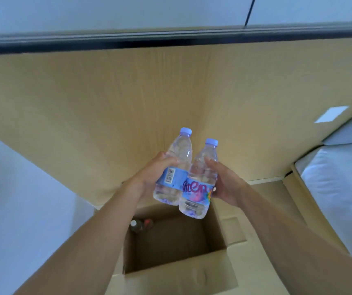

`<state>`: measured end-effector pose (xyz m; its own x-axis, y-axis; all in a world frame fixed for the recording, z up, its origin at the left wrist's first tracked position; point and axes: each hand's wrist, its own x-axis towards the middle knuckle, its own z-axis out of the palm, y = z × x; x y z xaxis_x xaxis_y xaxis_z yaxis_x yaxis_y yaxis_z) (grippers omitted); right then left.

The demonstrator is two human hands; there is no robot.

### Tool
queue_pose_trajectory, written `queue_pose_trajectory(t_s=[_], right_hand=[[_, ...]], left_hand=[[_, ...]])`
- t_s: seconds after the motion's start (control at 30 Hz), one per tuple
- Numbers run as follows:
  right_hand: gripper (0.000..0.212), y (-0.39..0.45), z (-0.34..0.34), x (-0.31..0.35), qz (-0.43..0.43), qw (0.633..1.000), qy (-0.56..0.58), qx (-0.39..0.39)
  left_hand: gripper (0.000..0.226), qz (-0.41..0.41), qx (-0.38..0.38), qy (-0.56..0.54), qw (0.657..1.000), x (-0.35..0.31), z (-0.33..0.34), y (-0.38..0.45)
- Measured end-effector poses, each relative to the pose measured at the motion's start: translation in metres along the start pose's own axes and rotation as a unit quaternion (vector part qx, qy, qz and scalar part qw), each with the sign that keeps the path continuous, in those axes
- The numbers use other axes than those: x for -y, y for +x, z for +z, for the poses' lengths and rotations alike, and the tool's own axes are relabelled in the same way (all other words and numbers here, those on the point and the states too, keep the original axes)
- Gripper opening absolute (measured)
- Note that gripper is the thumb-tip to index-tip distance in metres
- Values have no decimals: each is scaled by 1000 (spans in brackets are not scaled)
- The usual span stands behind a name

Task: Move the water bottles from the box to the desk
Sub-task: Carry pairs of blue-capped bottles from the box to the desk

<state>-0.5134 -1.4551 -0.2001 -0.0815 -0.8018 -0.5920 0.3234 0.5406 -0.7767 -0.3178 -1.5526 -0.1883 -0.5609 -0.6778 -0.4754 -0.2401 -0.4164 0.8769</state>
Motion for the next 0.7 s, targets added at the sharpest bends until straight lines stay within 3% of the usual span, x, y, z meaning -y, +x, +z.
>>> queue_pose_trajectory(t_s=[0.1, 0.23, 0.4, 0.7], right_hand=[[70, -26, -8, -4, -11, 999, 23, -29], [74, -59, -14, -16, -10, 996, 64, -69], [77, -93, -19, -30, -32, 991, 83, -97], [54, -189, -64, -66, -71, 983, 90, -142]], left_hand=[[52, -11, 53, 0, 999, -8, 13, -10], [72, -35, 98, 21, 994, -16, 33, -31], [29, -21, 122, 52, 991, -18, 55, -51], [40, 11, 140, 46, 989, 8, 137, -92]])
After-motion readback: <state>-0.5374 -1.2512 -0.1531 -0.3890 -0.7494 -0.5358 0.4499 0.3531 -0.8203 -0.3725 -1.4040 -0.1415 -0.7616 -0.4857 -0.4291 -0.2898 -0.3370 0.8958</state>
